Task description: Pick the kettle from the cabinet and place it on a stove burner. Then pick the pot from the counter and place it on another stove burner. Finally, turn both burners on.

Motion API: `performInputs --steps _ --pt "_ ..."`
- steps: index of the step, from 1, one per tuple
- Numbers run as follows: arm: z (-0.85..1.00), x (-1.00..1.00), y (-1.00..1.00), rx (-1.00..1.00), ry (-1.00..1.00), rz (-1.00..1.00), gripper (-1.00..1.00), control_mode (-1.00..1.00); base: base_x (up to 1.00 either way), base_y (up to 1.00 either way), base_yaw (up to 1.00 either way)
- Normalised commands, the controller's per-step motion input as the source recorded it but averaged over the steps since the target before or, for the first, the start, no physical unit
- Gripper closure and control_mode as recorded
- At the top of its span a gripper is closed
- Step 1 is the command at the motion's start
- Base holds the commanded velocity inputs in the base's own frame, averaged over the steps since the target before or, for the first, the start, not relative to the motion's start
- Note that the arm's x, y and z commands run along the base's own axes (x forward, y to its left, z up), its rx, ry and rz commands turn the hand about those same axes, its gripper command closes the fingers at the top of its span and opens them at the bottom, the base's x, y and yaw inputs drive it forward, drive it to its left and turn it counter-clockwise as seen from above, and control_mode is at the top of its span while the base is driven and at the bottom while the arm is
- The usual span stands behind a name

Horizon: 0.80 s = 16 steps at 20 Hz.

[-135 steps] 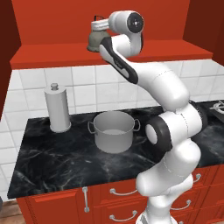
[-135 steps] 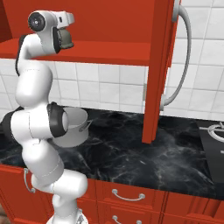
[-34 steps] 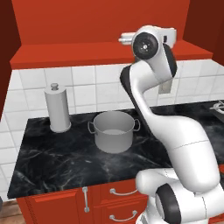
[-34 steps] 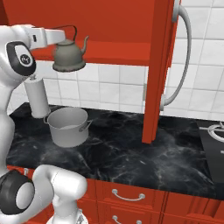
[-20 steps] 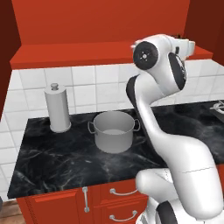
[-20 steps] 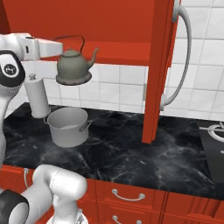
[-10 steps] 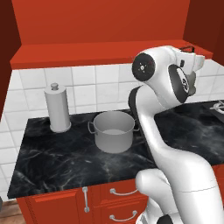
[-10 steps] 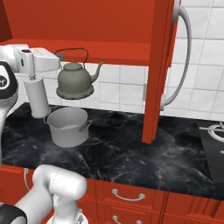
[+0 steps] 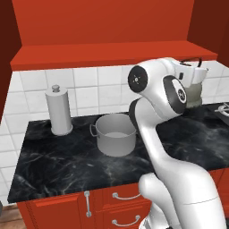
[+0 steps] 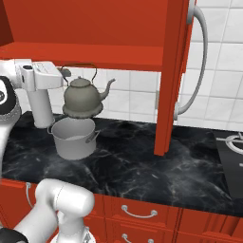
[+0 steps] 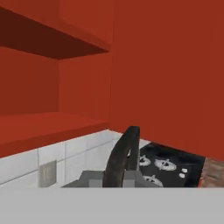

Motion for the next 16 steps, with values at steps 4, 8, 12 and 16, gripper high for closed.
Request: performInputs --steps 4,8,12,16 --pt "-0.27 0.00 0.00 0.00 0.01 -0.07 1.00 -1.00 0.00 0.00 0.00" --pt "-0.22 -0.02 0.00 0.00 0.03 -0.07 1.00 -1.00 0.00 0.00 0.00" --pt "-0.18 -0.08 -0.06 0.00 0.02 -0.05 1.00 -1.00 0.00 0.00 0.00" --pt "-0.17 -0.23 -0.28 0.02 0.00 -0.03 1.00 -1.00 0.00 0.00 0.00"
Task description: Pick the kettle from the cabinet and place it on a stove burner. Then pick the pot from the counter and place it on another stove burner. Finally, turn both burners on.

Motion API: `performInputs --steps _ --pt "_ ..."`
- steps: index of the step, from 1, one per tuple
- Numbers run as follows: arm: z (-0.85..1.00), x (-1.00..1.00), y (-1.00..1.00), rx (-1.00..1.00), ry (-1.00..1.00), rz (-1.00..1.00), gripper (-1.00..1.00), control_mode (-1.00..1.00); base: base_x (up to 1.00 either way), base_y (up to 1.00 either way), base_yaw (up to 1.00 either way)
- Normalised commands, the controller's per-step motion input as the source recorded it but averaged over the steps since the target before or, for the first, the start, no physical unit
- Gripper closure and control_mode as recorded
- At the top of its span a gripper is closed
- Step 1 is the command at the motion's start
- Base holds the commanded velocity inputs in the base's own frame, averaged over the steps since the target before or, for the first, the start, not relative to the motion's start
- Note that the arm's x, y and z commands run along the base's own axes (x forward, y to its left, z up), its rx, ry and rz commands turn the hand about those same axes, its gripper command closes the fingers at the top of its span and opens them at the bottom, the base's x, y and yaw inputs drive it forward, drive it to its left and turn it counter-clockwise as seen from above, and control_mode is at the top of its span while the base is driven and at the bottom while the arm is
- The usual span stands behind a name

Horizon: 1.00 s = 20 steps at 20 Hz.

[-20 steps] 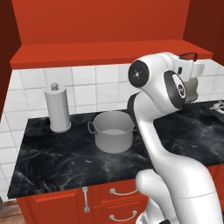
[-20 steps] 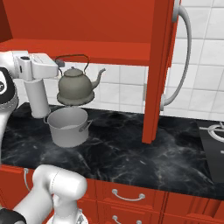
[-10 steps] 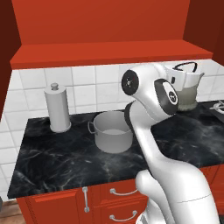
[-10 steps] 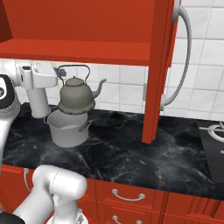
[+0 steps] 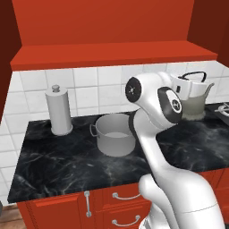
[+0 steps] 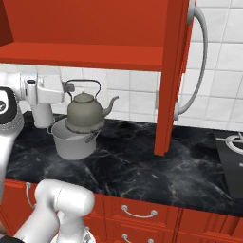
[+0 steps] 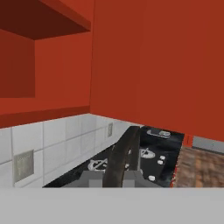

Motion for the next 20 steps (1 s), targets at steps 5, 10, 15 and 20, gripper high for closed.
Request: performInputs --steps 5,10,15,20 --pt "-0.06 -0.17 -0.13 0.02 0.00 0.00 1.00 -1.00 0.00 0.00 0.00" --pt "0.00 0.00 0.00 0.00 0.00 0.00 1.00 -1.00 0.00 0.00 0.00" --pt "0.00 0.00 0.00 0.00 0.00 0.00 1.00 1.00 -0.25 -0.06 -0.01" --pt "0.00 0.00 0.00 0.00 0.00 0.00 1.00 1.00 -0.46 -0.19 -0.02"
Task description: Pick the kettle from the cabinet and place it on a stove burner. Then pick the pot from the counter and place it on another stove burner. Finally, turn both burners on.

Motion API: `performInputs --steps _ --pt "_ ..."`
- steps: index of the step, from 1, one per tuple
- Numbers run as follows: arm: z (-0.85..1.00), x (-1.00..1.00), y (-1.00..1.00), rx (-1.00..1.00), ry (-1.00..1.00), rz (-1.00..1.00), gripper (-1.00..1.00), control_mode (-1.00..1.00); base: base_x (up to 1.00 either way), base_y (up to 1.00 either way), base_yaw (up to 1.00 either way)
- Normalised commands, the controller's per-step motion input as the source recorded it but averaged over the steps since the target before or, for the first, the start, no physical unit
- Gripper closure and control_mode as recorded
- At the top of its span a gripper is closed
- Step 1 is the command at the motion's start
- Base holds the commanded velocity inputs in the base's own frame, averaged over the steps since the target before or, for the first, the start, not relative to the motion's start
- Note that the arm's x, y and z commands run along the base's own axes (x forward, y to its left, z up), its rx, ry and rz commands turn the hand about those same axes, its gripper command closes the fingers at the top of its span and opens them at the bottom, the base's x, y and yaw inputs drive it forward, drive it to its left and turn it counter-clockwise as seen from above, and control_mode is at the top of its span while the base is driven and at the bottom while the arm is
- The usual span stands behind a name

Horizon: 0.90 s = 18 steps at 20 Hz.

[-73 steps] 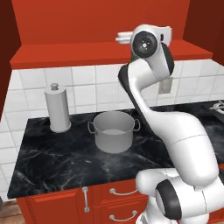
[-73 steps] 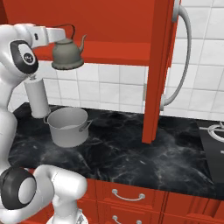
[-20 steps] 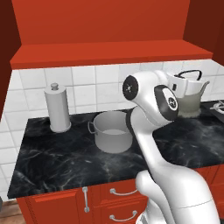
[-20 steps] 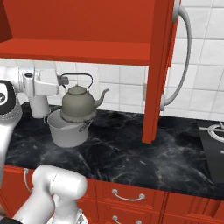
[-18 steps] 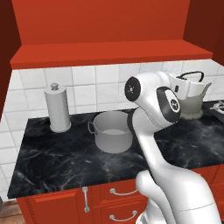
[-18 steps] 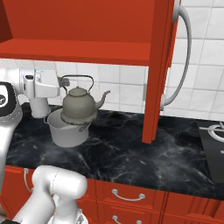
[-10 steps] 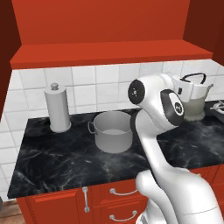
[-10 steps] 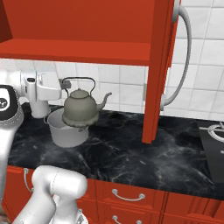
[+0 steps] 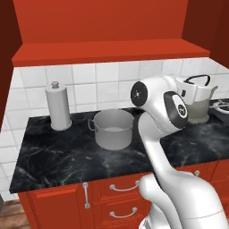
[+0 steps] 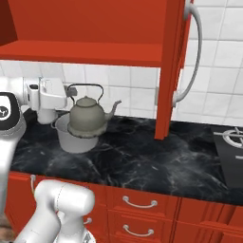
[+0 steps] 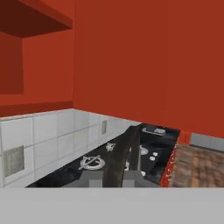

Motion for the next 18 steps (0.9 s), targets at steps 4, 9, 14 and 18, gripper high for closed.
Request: performInputs --steps 4,9,14,18 --pt "0.00 0.00 0.00 0.00 0.00 0.00 1.00 1.00 -0.51 -0.20 -0.02" --pt "0.00 0.00 0.00 0.00 0.00 0.00 1.00 1.00 -0.56 -0.23 -0.03" --pt "0.00 0.00 0.00 0.00 0.00 0.00 1.00 1.00 -0.59 -0.35 -0.04" --pt "0.00 0.00 0.00 0.00 0.00 0.00 1.00 1.00 -0.49 -0.41 -0.04"
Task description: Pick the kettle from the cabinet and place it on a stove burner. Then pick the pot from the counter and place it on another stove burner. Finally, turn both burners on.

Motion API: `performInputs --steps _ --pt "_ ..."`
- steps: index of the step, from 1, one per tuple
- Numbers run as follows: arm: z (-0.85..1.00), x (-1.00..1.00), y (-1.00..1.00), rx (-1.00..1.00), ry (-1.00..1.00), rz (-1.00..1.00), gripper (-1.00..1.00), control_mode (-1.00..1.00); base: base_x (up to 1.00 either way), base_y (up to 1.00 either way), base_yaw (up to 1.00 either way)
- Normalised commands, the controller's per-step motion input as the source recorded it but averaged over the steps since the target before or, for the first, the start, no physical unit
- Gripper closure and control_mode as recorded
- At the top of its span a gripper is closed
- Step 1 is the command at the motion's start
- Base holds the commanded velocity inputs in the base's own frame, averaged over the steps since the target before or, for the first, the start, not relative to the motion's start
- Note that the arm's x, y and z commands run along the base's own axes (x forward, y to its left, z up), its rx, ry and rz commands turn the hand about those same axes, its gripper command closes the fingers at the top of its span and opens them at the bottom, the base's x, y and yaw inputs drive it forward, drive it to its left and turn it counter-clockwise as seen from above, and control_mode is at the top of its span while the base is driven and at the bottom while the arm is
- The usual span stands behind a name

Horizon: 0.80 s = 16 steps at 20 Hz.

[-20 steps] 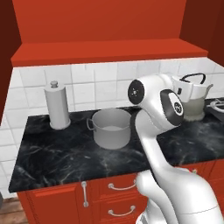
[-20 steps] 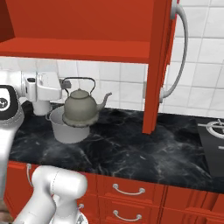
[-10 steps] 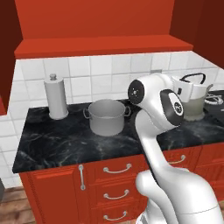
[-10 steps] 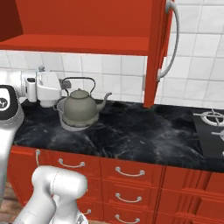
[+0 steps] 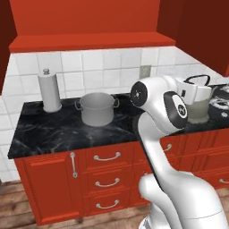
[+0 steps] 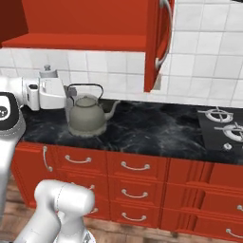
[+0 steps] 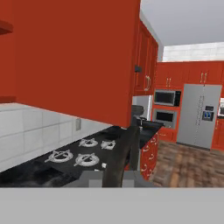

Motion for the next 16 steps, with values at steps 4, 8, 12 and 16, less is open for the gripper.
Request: performInputs --steps 4,8,12,16 --pt "0.00 0.00 0.00 0.00 0.00 0.00 1.00 1.00 -0.50 -0.44 -0.04" --pt "0.00 0.00 0.00 0.00 0.00 0.00 1.00 1.00 -0.50 -0.46 -0.04" --pt "0.00 0.00 0.00 0.00 0.00 0.00 1.00 1.00 -0.45 -0.47 -0.04" --pt "0.00 0.00 0.00 0.00 0.00 0.00 1.00 1.00 -0.38 -0.49 -0.03"
